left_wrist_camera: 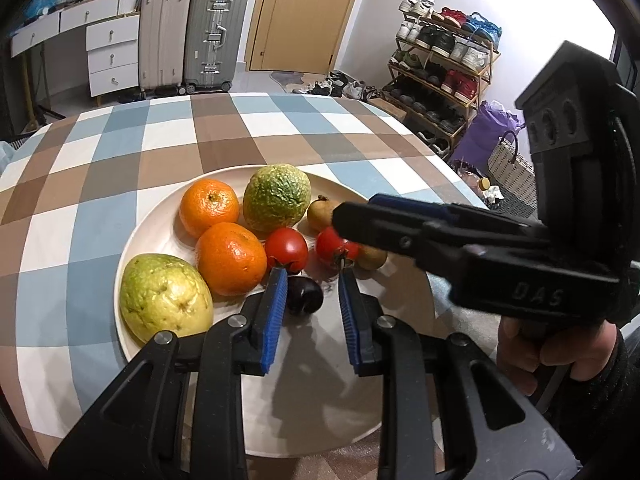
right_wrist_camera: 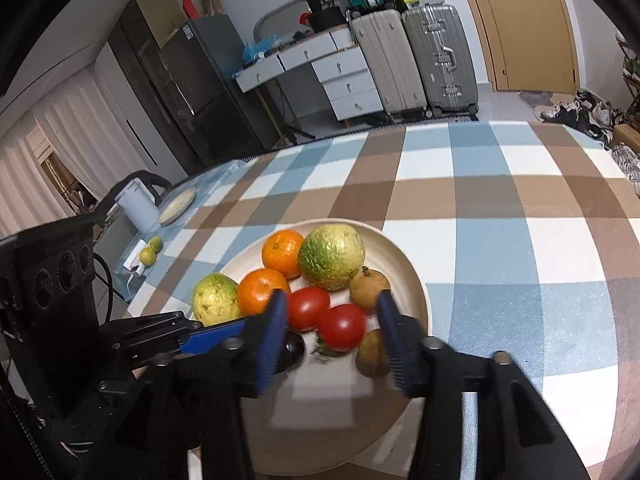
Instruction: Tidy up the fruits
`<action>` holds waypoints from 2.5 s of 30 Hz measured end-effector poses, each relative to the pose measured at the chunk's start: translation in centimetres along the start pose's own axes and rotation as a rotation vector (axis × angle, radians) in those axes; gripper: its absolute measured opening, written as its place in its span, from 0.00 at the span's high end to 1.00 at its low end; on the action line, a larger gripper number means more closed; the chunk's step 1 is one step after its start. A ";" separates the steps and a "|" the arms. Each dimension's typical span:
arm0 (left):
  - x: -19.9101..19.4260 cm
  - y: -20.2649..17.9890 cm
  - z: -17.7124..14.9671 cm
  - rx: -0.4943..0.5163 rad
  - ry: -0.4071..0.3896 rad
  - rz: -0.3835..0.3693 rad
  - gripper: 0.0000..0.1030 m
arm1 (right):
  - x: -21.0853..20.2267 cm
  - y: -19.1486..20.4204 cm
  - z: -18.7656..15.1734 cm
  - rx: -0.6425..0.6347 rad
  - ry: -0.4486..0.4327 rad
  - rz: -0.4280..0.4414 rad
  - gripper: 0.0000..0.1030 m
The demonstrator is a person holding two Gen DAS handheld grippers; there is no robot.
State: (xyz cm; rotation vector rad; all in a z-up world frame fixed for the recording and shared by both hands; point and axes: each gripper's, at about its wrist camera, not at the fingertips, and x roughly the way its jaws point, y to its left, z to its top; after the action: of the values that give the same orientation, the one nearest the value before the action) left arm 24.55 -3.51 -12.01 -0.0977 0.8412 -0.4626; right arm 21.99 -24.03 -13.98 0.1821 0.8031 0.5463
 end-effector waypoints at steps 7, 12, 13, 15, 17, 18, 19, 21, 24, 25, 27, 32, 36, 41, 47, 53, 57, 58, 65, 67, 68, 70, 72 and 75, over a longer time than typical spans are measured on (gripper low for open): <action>-2.6 -0.8 0.1 0.012 -0.045 0.025 0.54 | -2.5 0.3 0.2 0.015 -0.066 -0.004 0.48; -5.8 -1.5 0.0 -0.001 -0.106 0.095 0.27 | -5.6 1.1 0.0 0.018 -0.138 -0.010 0.33; -6.5 -1.5 0.0 -0.008 -0.121 0.115 0.20 | -6.2 1.3 -0.1 0.016 -0.155 -0.011 0.31; -8.0 -1.6 0.0 -0.021 -0.157 0.146 0.19 | -7.7 2.0 -0.3 0.007 -0.187 -0.016 0.27; -9.5 -2.0 0.0 -0.021 -0.181 0.168 0.17 | -9.1 2.6 -0.5 0.002 -0.223 -0.025 0.17; -10.2 -2.1 0.0 -0.019 -0.190 0.176 0.16 | -9.8 2.9 -0.7 0.000 -0.245 -0.025 0.14; -11.0 -2.4 -0.1 -0.018 -0.204 0.188 0.12 | -10.5 3.2 -1.0 -0.003 -0.265 -0.024 0.14; -12.6 -2.9 -0.3 -0.014 -0.235 0.209 0.01 | -11.8 3.9 -1.4 -0.011 -0.295 -0.023 0.11; -15.2 -3.9 -0.8 -0.001 -0.304 0.243 0.01 | -13.7 5.4 -2.3 -0.040 -0.346 -0.024 0.04; -16.1 -4.2 -0.8 0.005 -0.317 0.249 0.01 | -14.1 5.8 -2.5 -0.051 -0.359 -0.025 0.04; -17.6 -4.8 -1.1 0.012 -0.343 0.274 0.01 | -15.3 6.9 -3.0 -0.077 -0.391 -0.035 0.02; -21.1 -5.8 -2.0 0.015 -0.421 0.301 0.01 | -17.9 8.9 -4.2 -0.114 -0.464 -0.045 0.00; -23.8 -6.6 -2.8 0.031 -0.490 0.316 0.01 | -19.4 10.6 -5.4 -0.163 -0.508 -0.062 0.00; -26.3 -7.2 -4.2 0.042 -0.555 0.322 0.01 | -20.9 12.5 -6.6 -0.218 -0.566 -0.092 0.00; -28.3 -6.4 -5.7 -0.006 -0.579 0.331 0.01 | -22.1 14.3 -7.8 -0.286 -0.630 -0.132 0.00; -29.1 -5.2 -7.6 -0.030 -0.629 0.359 0.01 | -22.5 14.8 -9.2 -0.321 -0.689 -0.157 0.00; -28.7 -4.2 -8.6 -0.043 -0.652 0.366 0.01 | -22.3 14.5 -10.2 -0.334 -0.708 -0.191 0.00; -28.5 -4.0 -8.8 -0.042 -0.654 0.371 0.01 | -22.1 14.3 -10.3 -0.331 -0.709 -0.196 0.00; -25.0 -2.5 -10.3 -0.021 -0.635 0.395 0.01 | -20.3 12.7 -11.2 -0.319 -0.713 -0.254 0.00; -23.8 -2.1 -10.6 -0.019 -0.620 0.396 0.01 | -19.5 12.2 -11.2 -0.312 -0.696 -0.265 0.00; -23.1 -1.8 -10.6 -0.020 -0.609 0.398 0.01 | -19.1 11.8 -11.3 -0.308 -0.690 -0.273 0.00; -22.1 -1.5 -10.6 -0.022 -0.595 0.390 0.01 | -18.3 11.3 -11.5 -0.303 -0.683 -0.289 0.00; -21.2 -1.2 -10.8 -0.018 -0.588 0.395 0.01 | -17.6 10.9 -11.7 -0.301 -0.670 -0.301 0.00; -20.0 -1.2 -11.0 0.000 -0.580 0.400 0.01 | -16.7 10.4 -12.0 -0.297 -0.657 -0.300 0.00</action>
State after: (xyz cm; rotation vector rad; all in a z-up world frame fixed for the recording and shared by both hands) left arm 4.55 5.09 -5.14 -0.0561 0.2749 -0.0435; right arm -0.24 -24.60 -7.93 -0.0383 0.0994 0.2842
